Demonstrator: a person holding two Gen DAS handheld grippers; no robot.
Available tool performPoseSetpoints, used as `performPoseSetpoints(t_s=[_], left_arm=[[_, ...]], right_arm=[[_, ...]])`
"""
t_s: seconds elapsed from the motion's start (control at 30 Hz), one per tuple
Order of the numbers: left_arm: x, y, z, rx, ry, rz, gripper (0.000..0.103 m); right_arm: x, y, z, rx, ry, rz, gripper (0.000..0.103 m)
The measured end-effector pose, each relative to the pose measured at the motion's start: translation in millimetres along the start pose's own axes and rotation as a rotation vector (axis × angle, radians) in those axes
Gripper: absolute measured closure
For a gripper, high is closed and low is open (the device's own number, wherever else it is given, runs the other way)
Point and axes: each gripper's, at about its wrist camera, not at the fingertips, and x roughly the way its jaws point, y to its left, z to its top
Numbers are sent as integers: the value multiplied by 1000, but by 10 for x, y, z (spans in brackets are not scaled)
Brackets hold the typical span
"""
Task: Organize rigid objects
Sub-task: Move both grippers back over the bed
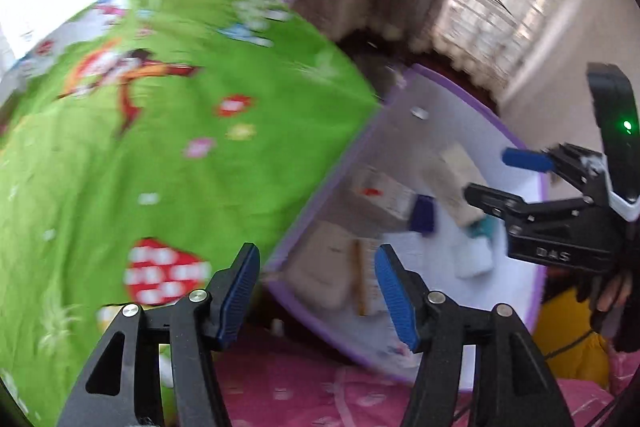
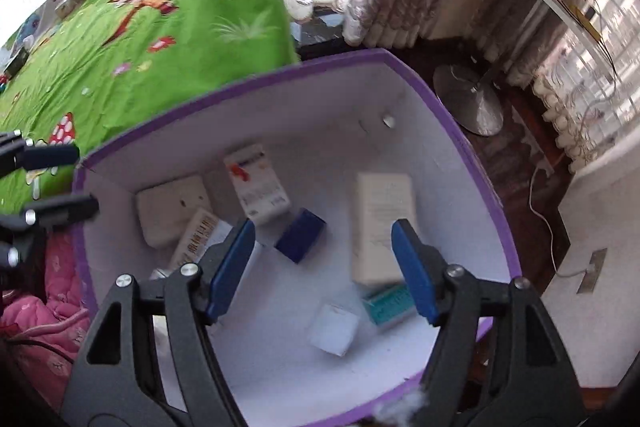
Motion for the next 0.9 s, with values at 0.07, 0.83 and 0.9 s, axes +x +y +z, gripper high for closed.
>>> performPoseSetpoints(t_s=[0.07,0.83,0.9], left_arm=[[-126,327,-64,-92,-35,20,42],[-1166,3542,-1835,-872,-195,809,39],[-1203,3622,-1964,-924,-250,776,32]], right_arm=[[-32,216,90,-42,-34,45,29],[754,3721,1646,-471,-94,436,29],[849,3999,1900,-482,-117,440,29]])
